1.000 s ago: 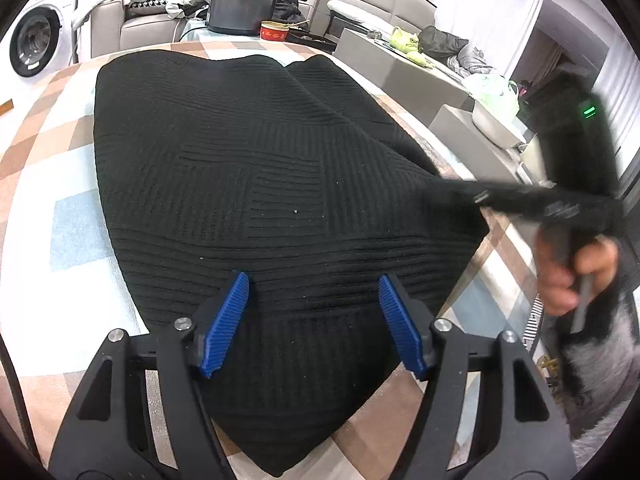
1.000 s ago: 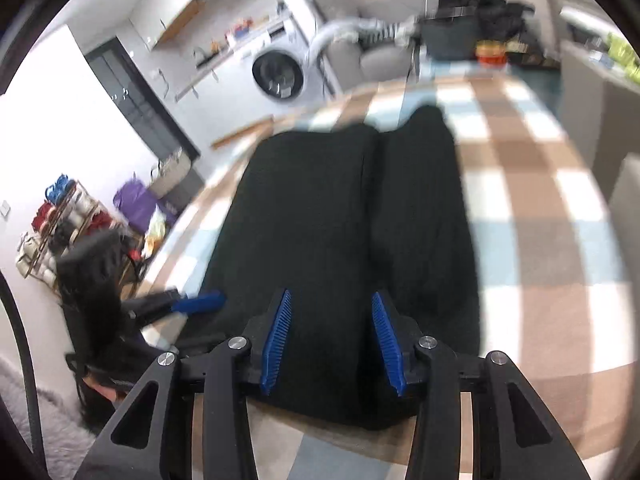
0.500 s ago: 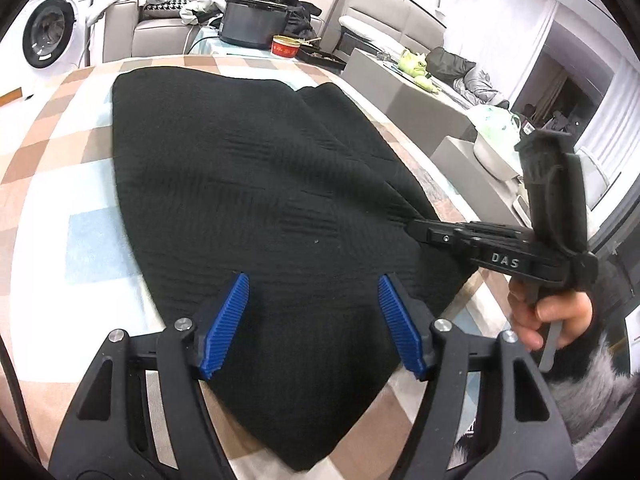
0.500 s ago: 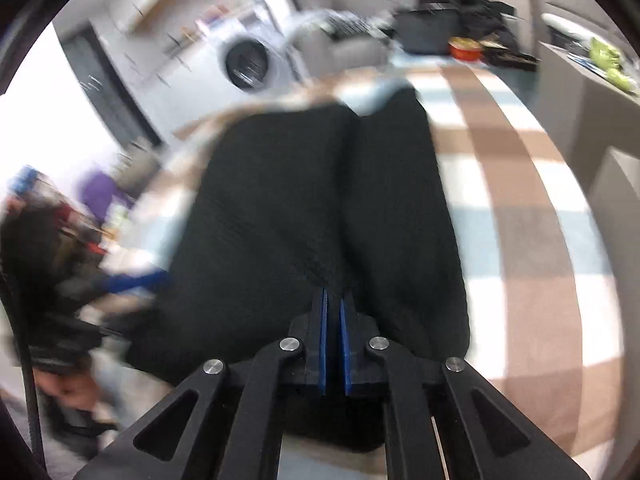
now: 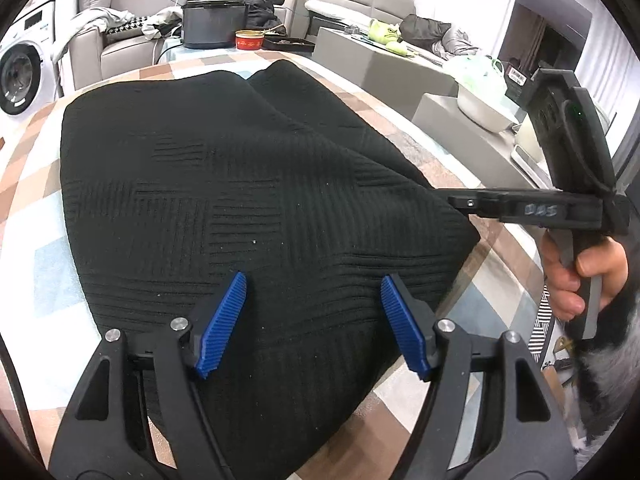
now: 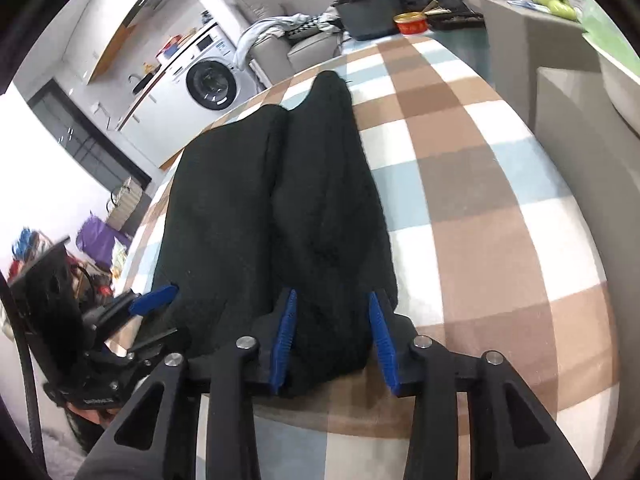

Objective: Fold small clothes

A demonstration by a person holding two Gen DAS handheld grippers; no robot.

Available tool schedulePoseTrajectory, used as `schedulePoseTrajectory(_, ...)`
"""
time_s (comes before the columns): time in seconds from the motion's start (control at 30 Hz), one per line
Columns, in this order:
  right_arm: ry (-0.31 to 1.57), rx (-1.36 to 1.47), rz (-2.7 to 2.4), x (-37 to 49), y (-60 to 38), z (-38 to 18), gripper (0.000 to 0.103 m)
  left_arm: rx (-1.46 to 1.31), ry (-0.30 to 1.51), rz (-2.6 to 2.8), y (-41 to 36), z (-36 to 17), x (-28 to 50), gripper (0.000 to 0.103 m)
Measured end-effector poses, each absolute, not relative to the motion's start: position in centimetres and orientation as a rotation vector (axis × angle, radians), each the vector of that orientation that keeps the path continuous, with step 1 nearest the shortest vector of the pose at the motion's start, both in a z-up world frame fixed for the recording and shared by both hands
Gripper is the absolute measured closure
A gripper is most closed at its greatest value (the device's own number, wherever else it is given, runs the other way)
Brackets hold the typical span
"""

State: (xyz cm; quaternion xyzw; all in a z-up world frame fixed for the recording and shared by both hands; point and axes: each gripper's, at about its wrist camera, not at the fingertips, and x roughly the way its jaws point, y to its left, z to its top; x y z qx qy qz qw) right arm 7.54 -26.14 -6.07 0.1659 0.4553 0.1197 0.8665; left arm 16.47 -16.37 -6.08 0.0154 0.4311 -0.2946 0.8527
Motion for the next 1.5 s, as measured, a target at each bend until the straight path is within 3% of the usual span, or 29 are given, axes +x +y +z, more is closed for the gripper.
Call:
schedulePoseTrajectory(0.07, 0.935, 0.345, 0.265, 7.4, -25.9, -5.2, 0.096, 0.022, 0.909, -0.622, -16.3, -6.0, 16.5, 0.035)
schedulePoseTrajectory(0.33, 0.965, 0.329, 0.221, 7.2, -26.7, -5.3, 0.096, -0.046, 0.923, -0.631, -15.0, -5.8, 16.7, 0.035)
schedulePoseTrajectory(0.4, 0.912, 0.342, 0.236, 7.5, -26.8, -3.9, 0.083, -0.094, 0.934, -0.635, -14.1, -5.3, 17.1, 0.035)
schedulePoseTrajectory(0.53, 0.847, 0.309, 0.293, 10.9, -25.2, -1.6, 0.07, -0.179, 0.889, -0.579, -11.5, -4.0, 17.9, 0.035)
schedulePoseTrajectory(0.6, 0.843, 0.296, 0.327, 13.0, -24.0, -1.3, 0.052, -0.207, 0.869, -0.531, -10.1, -3.7, 18.5, 0.035)
schedulePoseTrajectory(0.63, 0.853, 0.287, 0.346, 14.6, -23.1, -1.4, 0.051, -0.215, 0.867, -0.503, -9.4, -3.7, 18.8, 0.035)
schedulePoseTrajectory(0.9, 0.988, 0.226, 0.386, 25.2, -18.5, -4.5, 0.052, -0.276, 0.911, -0.37, -4.7, -5.6, 20.0, 0.035)
schedulePoseTrajectory(0.93, 1.013, 0.211, 0.368, 26.1, -18.2, -5.3, 0.057, -0.28, 0.915, -0.361, -4.4, -5.9, 20.1, 0.035)
schedulePoseTrajectory(1.0, 1.001, 0.198, 0.353, 26.8, -18.0, -5.5, 0.087, -0.293, 0.922, -0.349, -3.6, -6.3, 20.3, 0.035)
schedulePoseTrajectory(1.03, 0.986, 0.196, 0.391, 26.8, -17.9, -4.9, 0.096, -0.299, 0.923, -0.347, -3.2, -6.4, 20.2, 0.035)
schedulePoseTrajectory(1.2, 0.848, 0.132, 0.37, 24.6, -18.2, -0.8, 0.097, -0.313, 0.918, -0.343, -2.2, -6.4, 20.9, 0.035)
schedulePoseTrajectory(1.33, 0.937, 0.099, 0.289, 26.0, -18.6, -3.2, 0.095, -0.317, 0.937, -0.332, -2.1, -7.1, 21.7, 0.035)
schedulePoseTrajectory(1.43, 1.005, 0.145, 0.292, 26.8, -19.3, -4.9, 0.086, -0.326, 0.958, -0.319, -1.9, -7.6, 22.0, 0.035)
schedulePoseTrajectory(1.5, 0.989, 0.179, 0.298, 26.0, -20.4, -4.1, 0.073, -0.339, 0.963, -0.32, -1.8, -7.7, 21.8, 0.035)
